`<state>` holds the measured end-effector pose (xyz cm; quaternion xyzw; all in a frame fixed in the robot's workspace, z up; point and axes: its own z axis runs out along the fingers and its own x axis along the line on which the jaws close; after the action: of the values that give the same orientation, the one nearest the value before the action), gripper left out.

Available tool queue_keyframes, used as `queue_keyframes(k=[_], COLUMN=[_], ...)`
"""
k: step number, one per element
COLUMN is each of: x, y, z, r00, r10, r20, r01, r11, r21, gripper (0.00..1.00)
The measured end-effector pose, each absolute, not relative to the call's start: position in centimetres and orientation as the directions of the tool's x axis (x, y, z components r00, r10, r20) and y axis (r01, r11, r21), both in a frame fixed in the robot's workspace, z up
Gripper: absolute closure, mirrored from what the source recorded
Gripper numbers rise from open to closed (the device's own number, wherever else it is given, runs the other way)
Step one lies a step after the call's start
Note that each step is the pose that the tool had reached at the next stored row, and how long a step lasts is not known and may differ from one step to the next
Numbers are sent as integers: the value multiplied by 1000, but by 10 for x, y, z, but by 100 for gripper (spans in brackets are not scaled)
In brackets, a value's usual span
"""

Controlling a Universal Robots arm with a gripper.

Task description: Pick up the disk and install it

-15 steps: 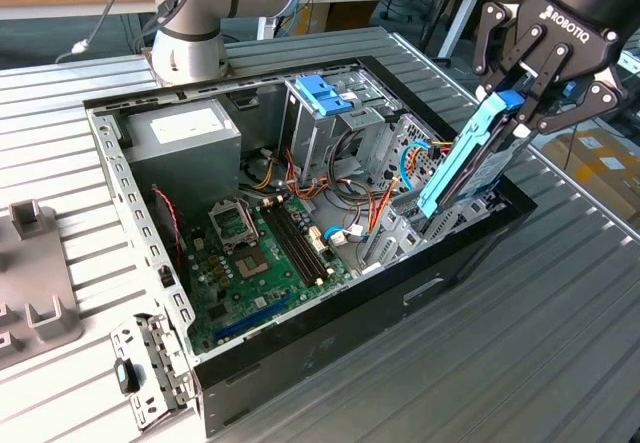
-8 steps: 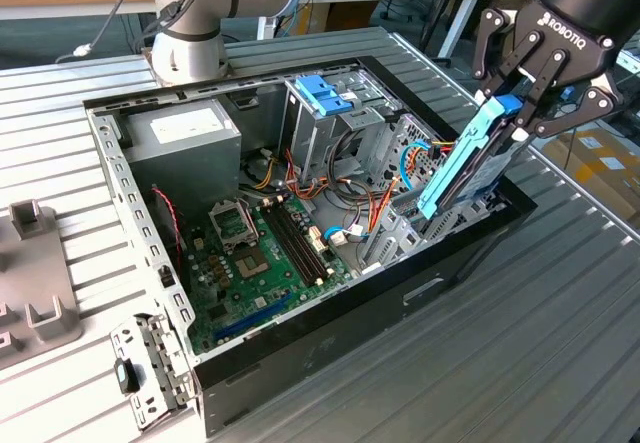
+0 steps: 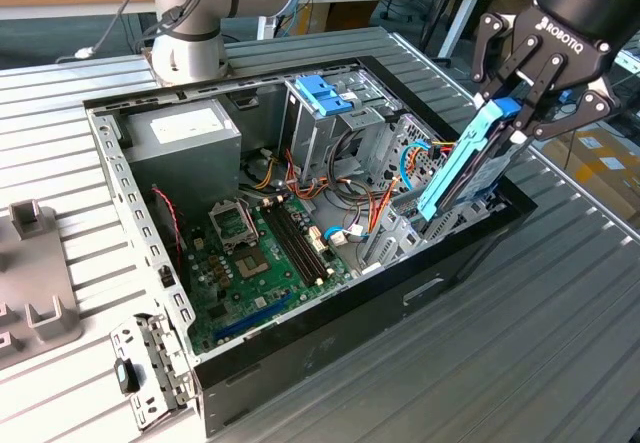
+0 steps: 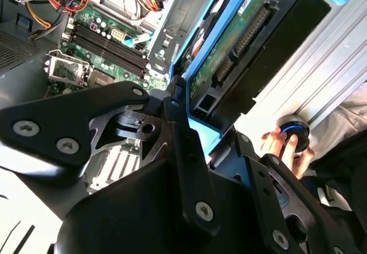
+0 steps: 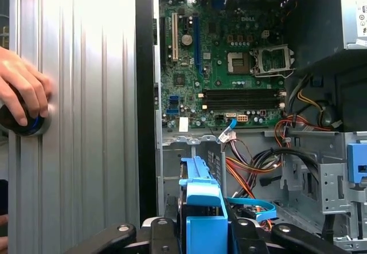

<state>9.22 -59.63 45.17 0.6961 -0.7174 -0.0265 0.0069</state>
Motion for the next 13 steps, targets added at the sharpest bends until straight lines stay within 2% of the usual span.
queue_keyframes(k=[13], x=[76], y=[-591], z=[451], r00=[-31], r10=[-999], r20=[-29], r01=[-998], r11=[29], r21=[48], gripper=[63])
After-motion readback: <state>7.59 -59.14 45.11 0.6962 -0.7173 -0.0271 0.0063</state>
